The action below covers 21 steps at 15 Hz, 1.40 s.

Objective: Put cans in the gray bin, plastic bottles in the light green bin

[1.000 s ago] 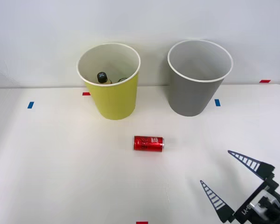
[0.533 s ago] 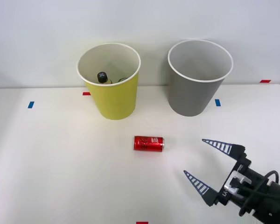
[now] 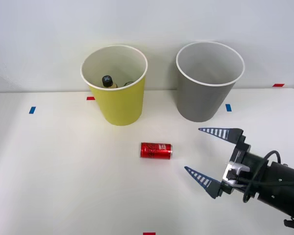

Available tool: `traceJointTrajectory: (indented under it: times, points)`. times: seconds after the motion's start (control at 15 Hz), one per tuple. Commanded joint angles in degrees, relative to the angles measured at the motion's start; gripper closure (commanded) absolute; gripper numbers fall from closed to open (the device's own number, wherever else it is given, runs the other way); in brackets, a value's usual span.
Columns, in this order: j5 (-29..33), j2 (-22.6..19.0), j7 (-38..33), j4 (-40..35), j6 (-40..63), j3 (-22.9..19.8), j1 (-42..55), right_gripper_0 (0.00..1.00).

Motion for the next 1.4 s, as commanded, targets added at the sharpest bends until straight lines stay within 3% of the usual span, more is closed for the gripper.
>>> traceJointTrajectory:
  times: [0.07,0.2,0.6,0.87,1.13,1.4]
  points:
    - [5.3,-0.5,-0.2,0.0,2.2,3.0,-4.1,0.0]
    - [9.4,-0.4,-0.6,0.0,3.4,5.4,-7.2,0.0]
    - [9.3,-0.8,-2.4,0.0,8.6,19.0,-21.8,0.0]
    - [7.7,1.2,-2.9,0.0,17.2,22.9,-25.6,0.0]
    - [-2.2,2.5,-2.6,-0.5,23.9,27.5,-29.8,0.0]
    - [-14.3,2.9,-1.4,-9.5,41.9,28.4,-32.7,0.0]
